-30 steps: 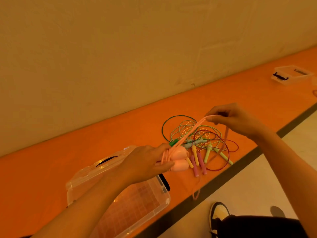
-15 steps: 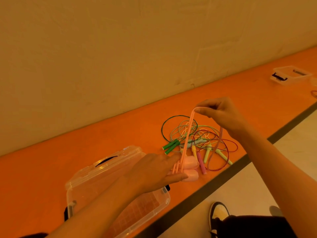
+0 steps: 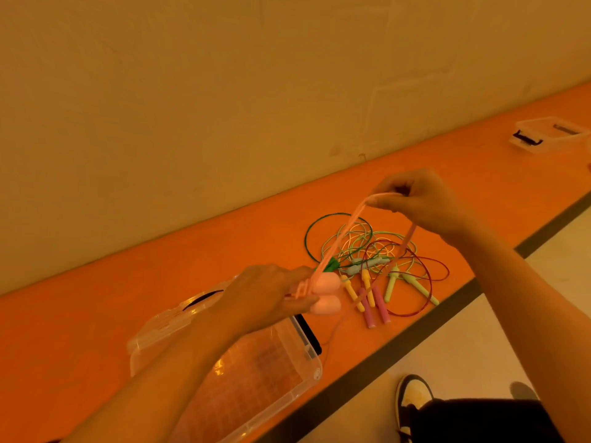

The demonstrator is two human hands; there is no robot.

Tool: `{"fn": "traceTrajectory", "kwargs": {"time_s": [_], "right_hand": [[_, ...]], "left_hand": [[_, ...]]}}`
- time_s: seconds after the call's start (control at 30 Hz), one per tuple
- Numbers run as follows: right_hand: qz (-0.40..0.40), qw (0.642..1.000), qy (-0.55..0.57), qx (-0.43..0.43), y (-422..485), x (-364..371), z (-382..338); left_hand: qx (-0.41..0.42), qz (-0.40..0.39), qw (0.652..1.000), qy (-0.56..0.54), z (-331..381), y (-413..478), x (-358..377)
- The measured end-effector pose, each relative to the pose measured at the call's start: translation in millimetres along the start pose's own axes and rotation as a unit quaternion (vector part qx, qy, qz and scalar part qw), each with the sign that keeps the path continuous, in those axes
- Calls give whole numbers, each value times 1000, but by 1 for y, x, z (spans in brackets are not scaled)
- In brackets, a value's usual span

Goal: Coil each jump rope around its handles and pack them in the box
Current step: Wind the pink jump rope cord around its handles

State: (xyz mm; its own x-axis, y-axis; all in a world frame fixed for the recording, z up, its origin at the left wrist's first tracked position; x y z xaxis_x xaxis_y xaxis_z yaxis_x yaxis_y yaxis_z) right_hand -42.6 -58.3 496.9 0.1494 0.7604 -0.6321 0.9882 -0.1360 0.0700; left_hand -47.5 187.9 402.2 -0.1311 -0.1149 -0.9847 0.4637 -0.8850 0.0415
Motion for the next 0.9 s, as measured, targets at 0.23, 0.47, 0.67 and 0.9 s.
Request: {"fn": "traceTrajectory", "kwargs": {"time_s": [0.23, 0.47, 0.67, 0.9], "right_hand": [[-115, 986, -118, 18, -4, -21, 22], [55, 998, 31, 4, 7, -4, 17], [20, 994, 42, 96, 17, 26, 47], [15, 989, 87, 120, 20, 56, 49]], "left_hand": [[-6, 28, 999, -14, -29, -14, -20], [72, 37, 996, -39, 6, 3, -1], [83, 131, 985, -69, 24, 5, -11], [177, 88, 980, 9, 44, 1, -2]]}}
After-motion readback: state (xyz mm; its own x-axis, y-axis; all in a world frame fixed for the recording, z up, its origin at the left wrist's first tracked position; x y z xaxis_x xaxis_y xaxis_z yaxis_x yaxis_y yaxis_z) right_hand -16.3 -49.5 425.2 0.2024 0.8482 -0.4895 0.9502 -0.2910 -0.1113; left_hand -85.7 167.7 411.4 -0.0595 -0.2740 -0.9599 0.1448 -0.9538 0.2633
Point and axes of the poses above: each hand's wrist, its own y-axis towards the middle knuckle, its own x-axis out of the palm, z = x × y, the point moved 5 cm from there along y, towards the middle knuckle, and after that the axes turned 12 degrees about x, right-handed, at the moved point
